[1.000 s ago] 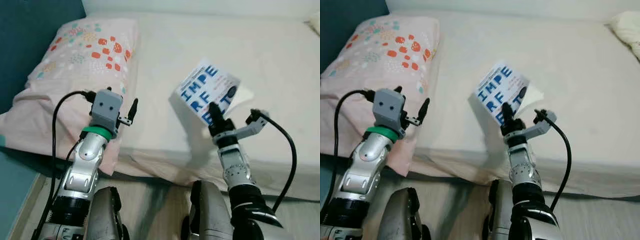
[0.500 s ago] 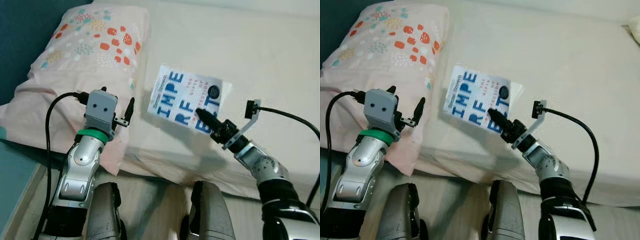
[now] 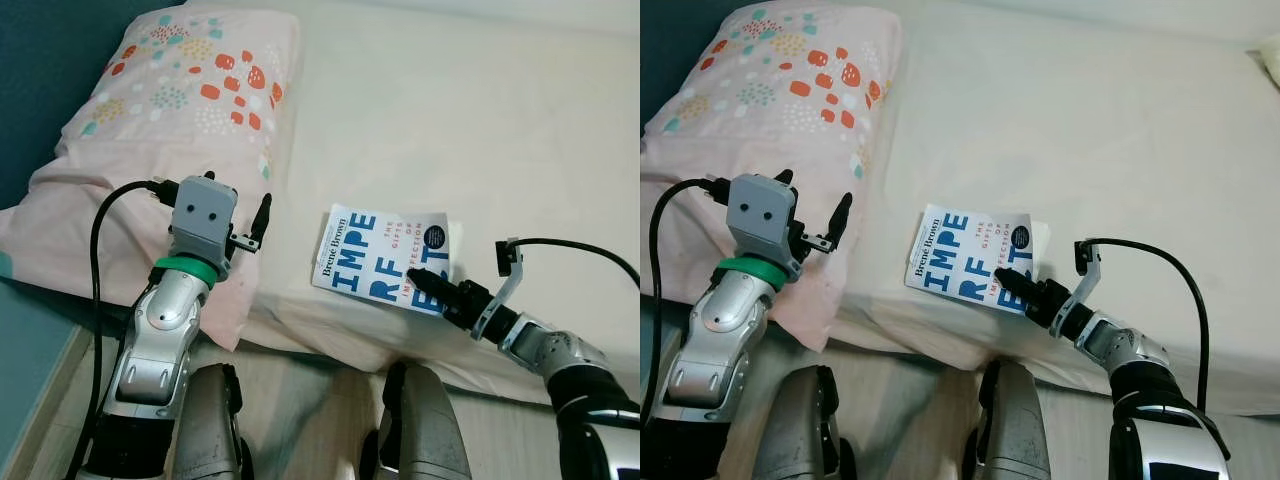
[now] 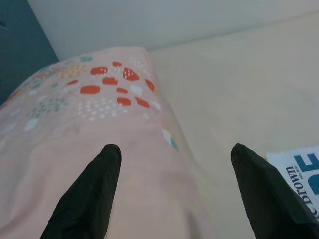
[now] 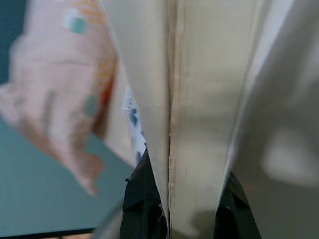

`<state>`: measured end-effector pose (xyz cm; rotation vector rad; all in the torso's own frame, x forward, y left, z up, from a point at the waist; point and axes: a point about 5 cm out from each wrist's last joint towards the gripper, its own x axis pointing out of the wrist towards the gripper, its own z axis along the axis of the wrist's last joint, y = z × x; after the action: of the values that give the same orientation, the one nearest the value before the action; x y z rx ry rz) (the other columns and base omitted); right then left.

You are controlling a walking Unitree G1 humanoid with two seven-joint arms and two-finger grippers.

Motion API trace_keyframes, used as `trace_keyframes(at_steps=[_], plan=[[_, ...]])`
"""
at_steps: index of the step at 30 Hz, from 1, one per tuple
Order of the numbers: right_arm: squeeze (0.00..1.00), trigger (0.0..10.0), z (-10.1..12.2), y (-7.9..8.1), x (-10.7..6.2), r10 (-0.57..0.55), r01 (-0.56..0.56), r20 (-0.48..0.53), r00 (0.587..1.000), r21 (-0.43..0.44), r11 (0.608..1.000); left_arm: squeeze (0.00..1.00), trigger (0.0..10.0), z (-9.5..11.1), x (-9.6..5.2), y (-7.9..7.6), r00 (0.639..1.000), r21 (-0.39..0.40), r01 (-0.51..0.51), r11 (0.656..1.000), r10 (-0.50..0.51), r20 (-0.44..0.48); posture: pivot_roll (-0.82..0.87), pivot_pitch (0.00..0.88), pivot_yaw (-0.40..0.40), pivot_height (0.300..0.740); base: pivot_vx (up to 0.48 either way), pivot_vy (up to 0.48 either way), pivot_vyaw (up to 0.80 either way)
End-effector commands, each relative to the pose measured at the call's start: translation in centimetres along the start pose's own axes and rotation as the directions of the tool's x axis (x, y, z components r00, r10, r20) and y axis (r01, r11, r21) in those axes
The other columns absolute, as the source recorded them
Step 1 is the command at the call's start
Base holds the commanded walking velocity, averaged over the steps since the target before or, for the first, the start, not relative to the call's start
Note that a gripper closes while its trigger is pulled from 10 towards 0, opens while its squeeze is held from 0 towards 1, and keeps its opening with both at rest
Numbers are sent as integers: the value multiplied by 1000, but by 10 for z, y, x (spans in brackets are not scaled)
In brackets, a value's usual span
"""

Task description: Clean up the room

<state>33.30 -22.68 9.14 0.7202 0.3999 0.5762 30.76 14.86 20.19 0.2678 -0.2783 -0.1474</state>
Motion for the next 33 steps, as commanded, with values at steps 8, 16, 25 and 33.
trace_keyframes(at_steps=[8, 16, 25, 33], plan=[[0, 10000, 31, 2, 4, -105, 108, 31, 994, -131, 985, 0, 10000, -1, -11, 1, 999, 5, 17, 1000, -17, -33, 181, 244, 7, 550, 0, 0, 0], [0, 10000, 24, 27, 37, 23, -19, 50, 998, -78, 997, 0, 10000, 4, -14, 5, 999, 26, 13, 1000, -12, -34, 231, 247, 12, 550, 0, 0, 0], [0, 10000, 3, 28, 46, 3, -6, -26, 1000, -82, 997, 0, 10000, 4, -17, 9, 999, 41, 12, 999, -11, -43, 255, 246, 19, 550, 0, 0, 0], [1000, 10000, 7, 27, 45, -20, 14, -37, 999, -142, 990, 0, 10000, 3, -17, 7, 999, 39, 15, 999, -13, -50, 235, 233, 11, 550, 0, 0, 0]])
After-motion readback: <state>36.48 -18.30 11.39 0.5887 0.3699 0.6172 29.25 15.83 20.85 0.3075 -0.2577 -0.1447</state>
